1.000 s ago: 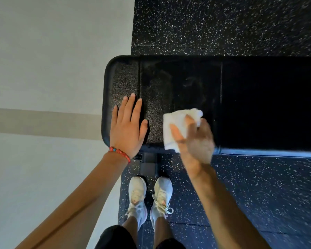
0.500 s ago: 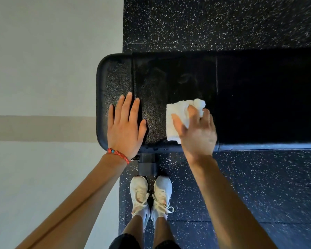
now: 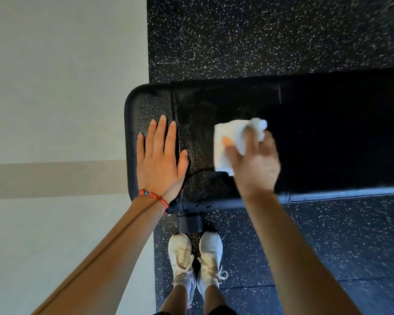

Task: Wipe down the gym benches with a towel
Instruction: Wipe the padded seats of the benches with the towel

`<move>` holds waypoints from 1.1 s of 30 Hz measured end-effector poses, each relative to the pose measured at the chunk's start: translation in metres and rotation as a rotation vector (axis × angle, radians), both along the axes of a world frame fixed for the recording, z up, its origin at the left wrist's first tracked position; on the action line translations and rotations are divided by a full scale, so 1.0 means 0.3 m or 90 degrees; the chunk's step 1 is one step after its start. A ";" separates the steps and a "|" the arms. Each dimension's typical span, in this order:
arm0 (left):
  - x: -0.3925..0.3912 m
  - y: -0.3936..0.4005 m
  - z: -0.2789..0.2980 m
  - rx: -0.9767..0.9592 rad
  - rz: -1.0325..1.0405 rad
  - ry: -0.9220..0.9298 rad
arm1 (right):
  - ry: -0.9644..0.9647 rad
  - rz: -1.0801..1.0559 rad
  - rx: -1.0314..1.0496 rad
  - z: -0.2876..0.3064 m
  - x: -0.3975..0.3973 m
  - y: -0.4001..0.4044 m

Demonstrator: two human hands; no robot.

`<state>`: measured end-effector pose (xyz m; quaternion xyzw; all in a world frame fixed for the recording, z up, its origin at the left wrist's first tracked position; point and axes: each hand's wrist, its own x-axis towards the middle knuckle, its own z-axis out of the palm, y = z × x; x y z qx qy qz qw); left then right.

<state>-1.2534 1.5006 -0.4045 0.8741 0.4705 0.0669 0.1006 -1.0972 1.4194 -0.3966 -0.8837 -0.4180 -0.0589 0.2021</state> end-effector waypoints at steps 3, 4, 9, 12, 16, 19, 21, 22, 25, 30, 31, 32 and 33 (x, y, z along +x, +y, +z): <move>0.001 -0.004 -0.004 0.003 -0.002 0.005 | 0.081 -0.188 0.014 0.028 0.100 -0.012; 0.001 -0.004 -0.007 0.008 -0.004 0.002 | 0.097 -0.214 0.012 0.033 0.104 -0.006; 0.001 -0.005 -0.010 0.026 -0.007 -0.007 | 0.134 -0.080 0.014 0.027 -0.030 0.152; 0.001 -0.002 -0.006 0.021 -0.012 0.003 | 0.102 0.047 0.044 0.022 -0.102 0.271; 0.002 0.002 -0.004 0.018 -0.014 0.013 | 0.051 0.085 0.035 0.010 0.004 0.249; 0.007 0.001 -0.001 0.018 -0.008 0.014 | 0.038 -0.091 0.045 0.003 0.153 0.229; 0.012 -0.002 0.001 0.017 -0.004 0.012 | 0.107 -0.145 0.018 0.038 0.158 0.259; 0.014 -0.005 0.002 0.017 -0.002 0.012 | 0.146 -0.147 -0.025 0.051 0.130 0.286; 0.014 -0.007 0.000 0.023 0.002 0.020 | 0.203 0.017 -0.076 0.061 -0.021 0.363; 0.006 -0.001 0.000 0.016 -0.005 0.018 | 0.147 0.085 -0.097 0.051 0.006 0.349; 0.007 -0.001 0.002 0.011 -0.004 0.016 | 0.144 0.068 -0.121 0.051 0.044 0.322; 0.009 -0.002 0.003 0.005 0.001 0.014 | 0.143 0.040 -0.120 0.044 0.081 0.297; 0.013 -0.004 0.005 -0.001 0.009 0.012 | 0.140 0.016 -0.100 0.048 0.117 0.274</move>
